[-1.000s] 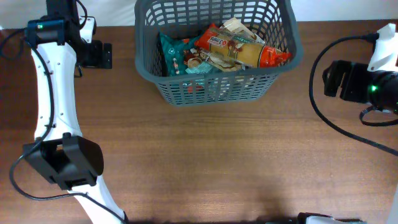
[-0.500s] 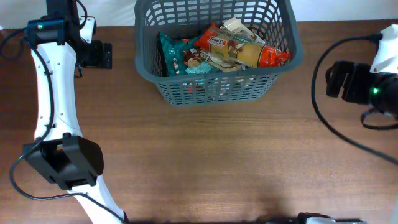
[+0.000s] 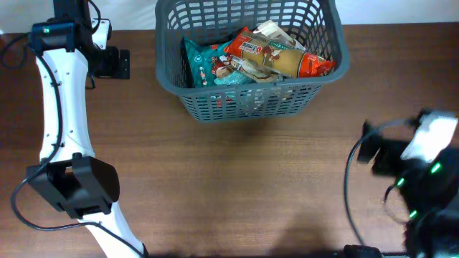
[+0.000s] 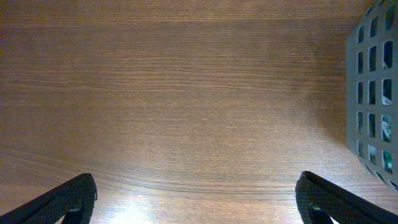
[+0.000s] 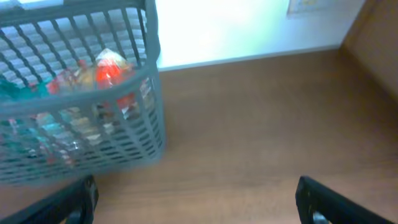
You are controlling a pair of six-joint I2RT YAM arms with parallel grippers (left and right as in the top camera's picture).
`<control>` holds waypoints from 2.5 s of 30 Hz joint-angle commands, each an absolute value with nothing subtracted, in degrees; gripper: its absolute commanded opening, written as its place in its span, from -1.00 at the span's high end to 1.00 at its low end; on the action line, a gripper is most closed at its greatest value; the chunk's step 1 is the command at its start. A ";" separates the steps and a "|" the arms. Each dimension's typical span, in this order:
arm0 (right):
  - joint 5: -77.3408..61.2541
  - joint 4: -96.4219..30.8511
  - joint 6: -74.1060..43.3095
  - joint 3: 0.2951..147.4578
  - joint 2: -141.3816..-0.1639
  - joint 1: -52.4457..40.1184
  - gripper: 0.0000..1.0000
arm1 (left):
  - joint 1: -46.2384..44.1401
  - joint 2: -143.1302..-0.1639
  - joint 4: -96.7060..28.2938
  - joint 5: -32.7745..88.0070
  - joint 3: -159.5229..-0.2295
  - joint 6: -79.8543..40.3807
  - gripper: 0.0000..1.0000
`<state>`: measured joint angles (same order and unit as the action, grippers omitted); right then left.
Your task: Pack container
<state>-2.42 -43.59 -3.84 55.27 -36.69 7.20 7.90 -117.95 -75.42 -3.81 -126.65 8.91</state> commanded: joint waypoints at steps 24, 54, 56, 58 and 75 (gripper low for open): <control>-7.07 -30.59 -4.97 9.93 -0.91 2.28 -0.98 | 7.99 -118.30 -75.29 -3.42 -126.69 8.40 -0.99; -6.92 -30.35 -4.97 8.32 -0.19 2.26 -0.98 | 7.99 -118.30 -75.29 -3.40 -126.69 8.40 -0.99; -6.94 -30.35 -4.97 8.32 -0.19 2.26 -0.98 | 8.03 -118.28 -75.29 -3.40 -126.69 8.40 -0.98; -6.92 -30.35 -4.97 8.32 -0.19 2.26 -0.98 | 8.01 -117.62 -75.29 -3.40 -126.69 8.40 -0.99; -6.94 -30.35 -4.97 8.32 -0.19 2.26 -0.98 | 7.77 -96.60 -75.46 -3.40 -126.67 8.40 -0.99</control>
<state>-6.76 -30.59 -4.51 8.78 -0.89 2.68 7.90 -100.90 -75.40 -3.81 -126.50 8.91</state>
